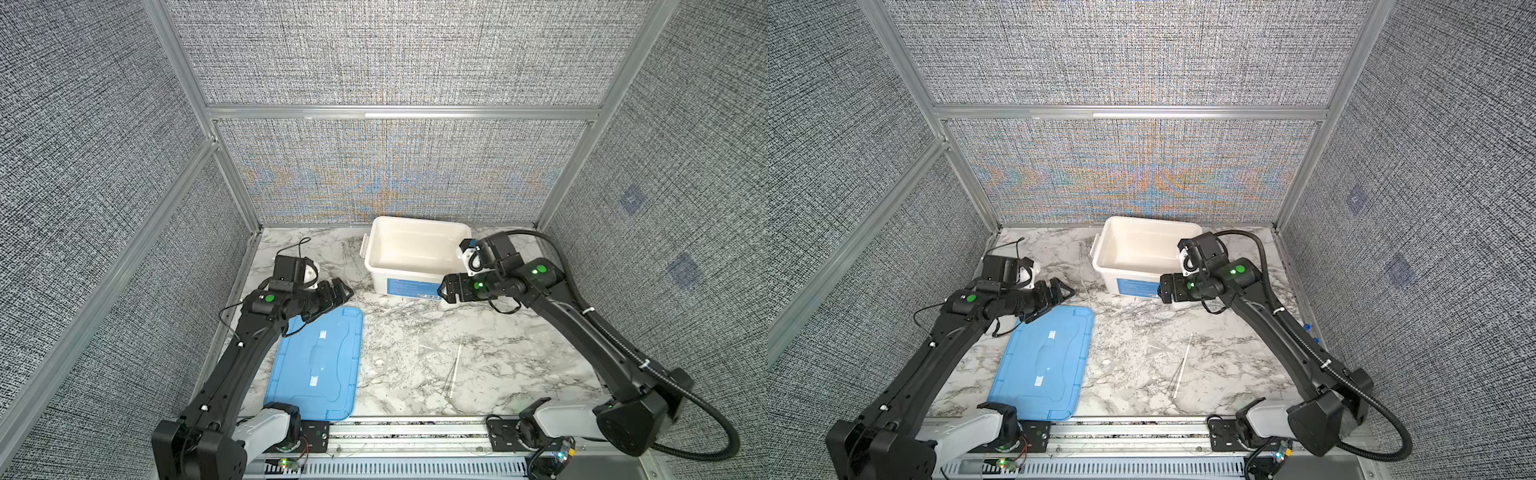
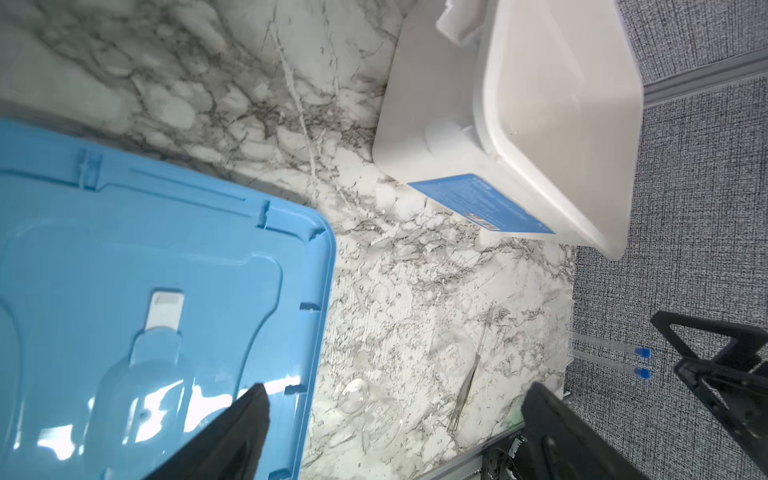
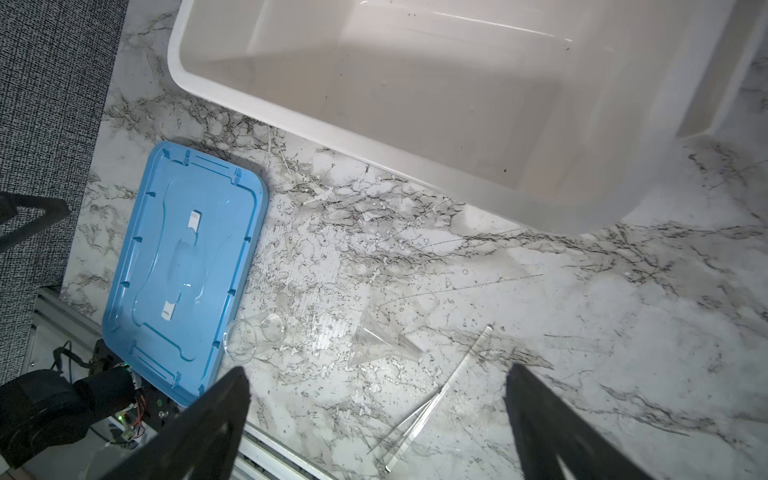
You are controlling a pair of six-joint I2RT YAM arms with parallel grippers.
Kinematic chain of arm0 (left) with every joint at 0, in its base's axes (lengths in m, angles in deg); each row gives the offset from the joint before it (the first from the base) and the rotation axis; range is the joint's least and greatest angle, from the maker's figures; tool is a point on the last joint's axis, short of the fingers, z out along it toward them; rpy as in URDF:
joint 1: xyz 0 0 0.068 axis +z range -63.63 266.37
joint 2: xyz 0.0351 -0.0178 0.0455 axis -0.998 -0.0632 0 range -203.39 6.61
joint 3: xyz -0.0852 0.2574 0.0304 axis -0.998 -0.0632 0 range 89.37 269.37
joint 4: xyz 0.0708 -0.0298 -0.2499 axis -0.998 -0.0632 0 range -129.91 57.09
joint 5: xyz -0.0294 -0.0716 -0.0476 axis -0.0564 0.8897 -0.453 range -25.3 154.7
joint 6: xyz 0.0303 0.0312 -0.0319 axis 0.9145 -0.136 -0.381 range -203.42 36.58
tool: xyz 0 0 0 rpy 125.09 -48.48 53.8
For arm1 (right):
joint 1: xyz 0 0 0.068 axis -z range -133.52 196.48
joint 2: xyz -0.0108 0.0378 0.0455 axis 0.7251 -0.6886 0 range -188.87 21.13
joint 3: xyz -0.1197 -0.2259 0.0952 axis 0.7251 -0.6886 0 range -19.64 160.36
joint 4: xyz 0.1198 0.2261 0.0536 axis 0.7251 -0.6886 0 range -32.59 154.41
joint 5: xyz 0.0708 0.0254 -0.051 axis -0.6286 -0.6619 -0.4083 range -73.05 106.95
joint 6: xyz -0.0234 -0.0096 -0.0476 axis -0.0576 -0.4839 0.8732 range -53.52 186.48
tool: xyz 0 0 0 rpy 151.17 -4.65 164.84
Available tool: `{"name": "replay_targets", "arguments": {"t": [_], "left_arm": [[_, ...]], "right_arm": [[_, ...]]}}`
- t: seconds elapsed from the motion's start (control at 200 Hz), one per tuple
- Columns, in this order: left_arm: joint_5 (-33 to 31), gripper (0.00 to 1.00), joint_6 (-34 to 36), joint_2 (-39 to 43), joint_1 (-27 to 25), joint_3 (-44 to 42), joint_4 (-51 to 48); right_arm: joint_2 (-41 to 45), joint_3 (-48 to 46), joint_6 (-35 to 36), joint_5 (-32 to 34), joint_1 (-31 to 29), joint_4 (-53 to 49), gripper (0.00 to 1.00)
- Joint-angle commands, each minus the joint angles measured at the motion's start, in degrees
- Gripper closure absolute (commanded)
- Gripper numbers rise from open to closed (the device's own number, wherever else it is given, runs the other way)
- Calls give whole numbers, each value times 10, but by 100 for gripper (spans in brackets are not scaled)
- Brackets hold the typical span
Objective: Organize the chemistry lab equipment
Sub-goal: 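Move the right gripper toward the clear glass funnel beside the blue lid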
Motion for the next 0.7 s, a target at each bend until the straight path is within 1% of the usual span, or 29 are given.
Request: {"name": "replay_targets", "arguments": {"t": [0.0,0.095,0.185,0.27,0.355,0.435,0.495,0.56,0.69], "left_arm": [[-8,4,33,-32,-2,29,26],[2,4,53,-68,-2,57,29],[21,4,66,-105,-2,97,14],[37,4,76,-123,-2,120,14],[36,4,87,-130,-2,131,14],[44,4,93,-136,-2,140,7],[51,3,99,-140,-2,151,-7],[37,3,106,-140,-2,155,-19],[-37,3,113,-139,0,150,-28]], "right_arm": [[-31,36,-38,22,-16,-18,13],[-51,66,-57,70,-18,-33,14],[-55,73,-62,113,-18,-14,15],[-62,85,-60,127,-17,5,16],[-75,107,-55,117,-19,13,18],[-86,120,-65,139,-27,14,25],[-90,128,-65,163,-41,14,28],[-93,129,-54,179,-64,24,28],[-95,126,-4,184,-120,54,29]]}}
